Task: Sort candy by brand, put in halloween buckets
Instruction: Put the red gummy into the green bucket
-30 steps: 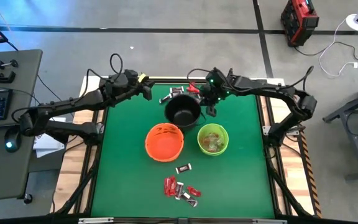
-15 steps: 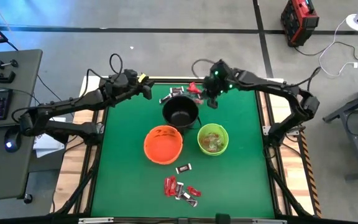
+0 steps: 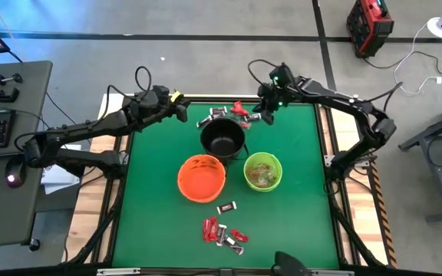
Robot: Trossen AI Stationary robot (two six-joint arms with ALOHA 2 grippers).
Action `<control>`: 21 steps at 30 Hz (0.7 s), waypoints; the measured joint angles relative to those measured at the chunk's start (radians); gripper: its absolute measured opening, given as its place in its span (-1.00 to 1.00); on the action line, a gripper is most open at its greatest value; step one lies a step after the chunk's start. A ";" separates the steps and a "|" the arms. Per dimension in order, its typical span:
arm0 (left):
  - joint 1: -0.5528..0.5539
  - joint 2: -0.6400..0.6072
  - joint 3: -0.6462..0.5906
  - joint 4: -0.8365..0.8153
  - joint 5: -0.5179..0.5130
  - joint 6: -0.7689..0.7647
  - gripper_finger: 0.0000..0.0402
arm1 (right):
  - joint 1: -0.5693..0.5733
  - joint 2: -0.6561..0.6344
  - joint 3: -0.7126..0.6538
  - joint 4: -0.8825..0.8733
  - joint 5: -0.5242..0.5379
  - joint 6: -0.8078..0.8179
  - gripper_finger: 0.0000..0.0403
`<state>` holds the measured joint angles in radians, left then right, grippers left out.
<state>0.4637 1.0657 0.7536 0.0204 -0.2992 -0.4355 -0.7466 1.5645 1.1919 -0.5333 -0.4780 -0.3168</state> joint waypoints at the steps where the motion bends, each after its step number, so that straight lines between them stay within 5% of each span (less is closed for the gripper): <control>1: 0.000 0.000 0.000 0.000 0.000 0.000 0.03 | 0.000 0.007 0.000 0.002 0.006 0.004 -1.00; 7: 0.000 0.000 0.000 -0.001 0.001 0.000 0.03 | 0.000 0.144 0.000 0.044 -0.005 0.081 -0.88; 21: 0.000 0.000 0.000 -0.002 0.001 0.064 0.03 | 0.047 0.351 0.000 0.109 0.114 0.023 0.10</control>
<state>0.4641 1.0657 0.7536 0.0185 -0.2981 -0.3711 -0.6996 1.9150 1.1923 -0.4240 -0.3641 -0.2939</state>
